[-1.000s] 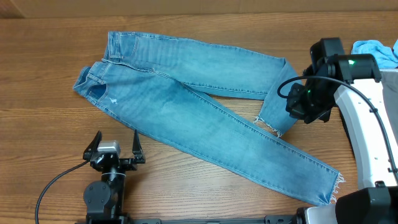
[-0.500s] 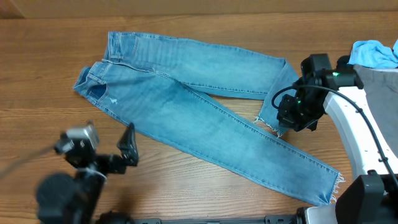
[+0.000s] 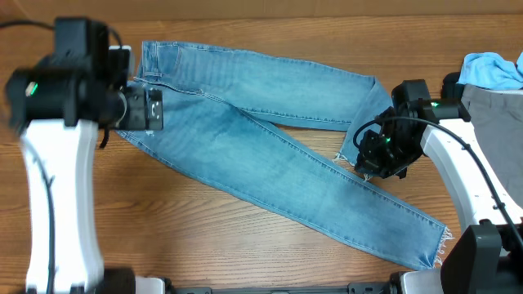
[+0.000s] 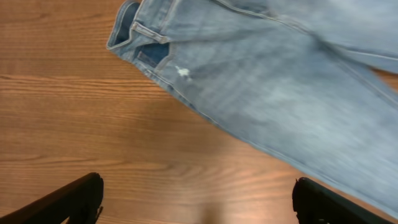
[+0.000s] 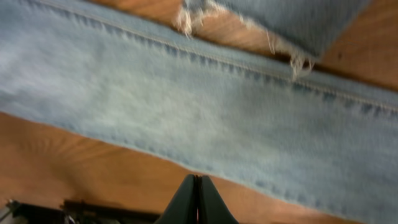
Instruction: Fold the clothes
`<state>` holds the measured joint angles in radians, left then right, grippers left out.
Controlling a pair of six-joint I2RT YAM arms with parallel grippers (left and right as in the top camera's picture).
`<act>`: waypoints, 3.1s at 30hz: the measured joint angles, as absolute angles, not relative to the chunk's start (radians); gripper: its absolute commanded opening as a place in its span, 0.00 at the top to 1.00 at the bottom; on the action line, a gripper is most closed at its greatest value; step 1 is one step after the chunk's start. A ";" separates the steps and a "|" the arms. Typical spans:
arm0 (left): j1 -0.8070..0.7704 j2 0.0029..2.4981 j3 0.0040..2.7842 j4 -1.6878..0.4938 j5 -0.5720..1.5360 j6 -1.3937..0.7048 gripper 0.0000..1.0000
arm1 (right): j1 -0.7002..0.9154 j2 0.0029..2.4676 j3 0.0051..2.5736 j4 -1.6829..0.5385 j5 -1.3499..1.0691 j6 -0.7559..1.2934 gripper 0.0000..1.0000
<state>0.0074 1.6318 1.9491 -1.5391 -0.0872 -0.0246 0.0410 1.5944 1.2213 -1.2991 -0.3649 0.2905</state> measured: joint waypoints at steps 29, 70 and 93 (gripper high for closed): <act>0.312 2.132 1.951 -1.146 -0.083 0.095 0.28 | 0.041 1.594 1.080 -1.346 -0.299 0.262 0.96; 0.329 2.218 1.723 -0.882 0.044 0.371 0.65 | 0.041 1.594 0.843 -1.140 -0.213 0.524 0.82; 0.471 2.218 1.721 -1.073 -0.109 0.041 0.67 | -0.087 1.641 0.779 -0.989 -0.204 0.538 0.96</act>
